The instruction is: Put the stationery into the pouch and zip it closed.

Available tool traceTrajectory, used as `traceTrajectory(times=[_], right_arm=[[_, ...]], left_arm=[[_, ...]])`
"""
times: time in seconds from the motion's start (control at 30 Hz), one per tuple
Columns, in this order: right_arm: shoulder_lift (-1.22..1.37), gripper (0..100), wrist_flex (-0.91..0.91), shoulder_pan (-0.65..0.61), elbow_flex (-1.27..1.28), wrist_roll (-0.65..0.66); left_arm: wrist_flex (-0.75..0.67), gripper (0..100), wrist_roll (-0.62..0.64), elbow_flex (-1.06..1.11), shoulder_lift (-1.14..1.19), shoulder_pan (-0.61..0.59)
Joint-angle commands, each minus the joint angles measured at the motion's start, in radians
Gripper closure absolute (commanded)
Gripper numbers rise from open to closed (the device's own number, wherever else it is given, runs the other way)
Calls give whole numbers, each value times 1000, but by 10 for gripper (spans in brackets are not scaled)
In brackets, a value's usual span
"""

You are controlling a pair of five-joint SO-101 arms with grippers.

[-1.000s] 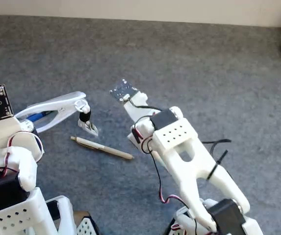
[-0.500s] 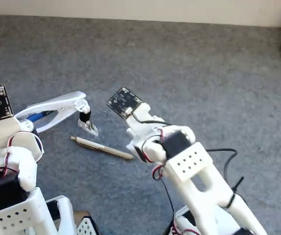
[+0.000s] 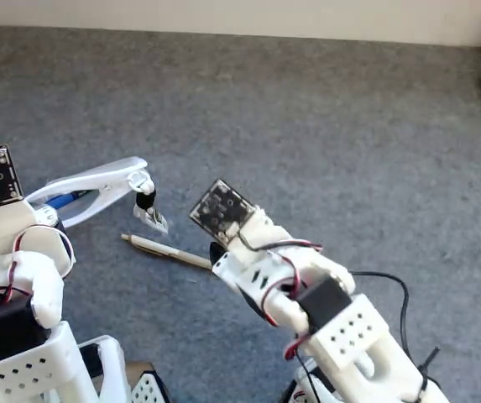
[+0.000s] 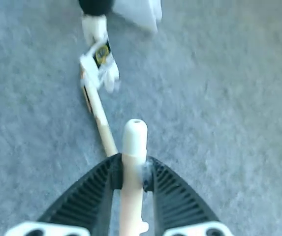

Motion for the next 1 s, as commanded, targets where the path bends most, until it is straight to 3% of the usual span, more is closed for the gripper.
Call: traceTrajectory(times=[0.0, 0.6, 0.97], right_arm=[[-114, 993, -87, -16, 22, -8], [-492, 993, -486, -113, 400, -8], [-705, 993, -725, -113, 576, -8]], left_arm=[[-17, 992, 15, 4, 16, 21], [-15, 992, 15, 4, 16, 24], [-17, 992, 14, -4, 16, 232]])
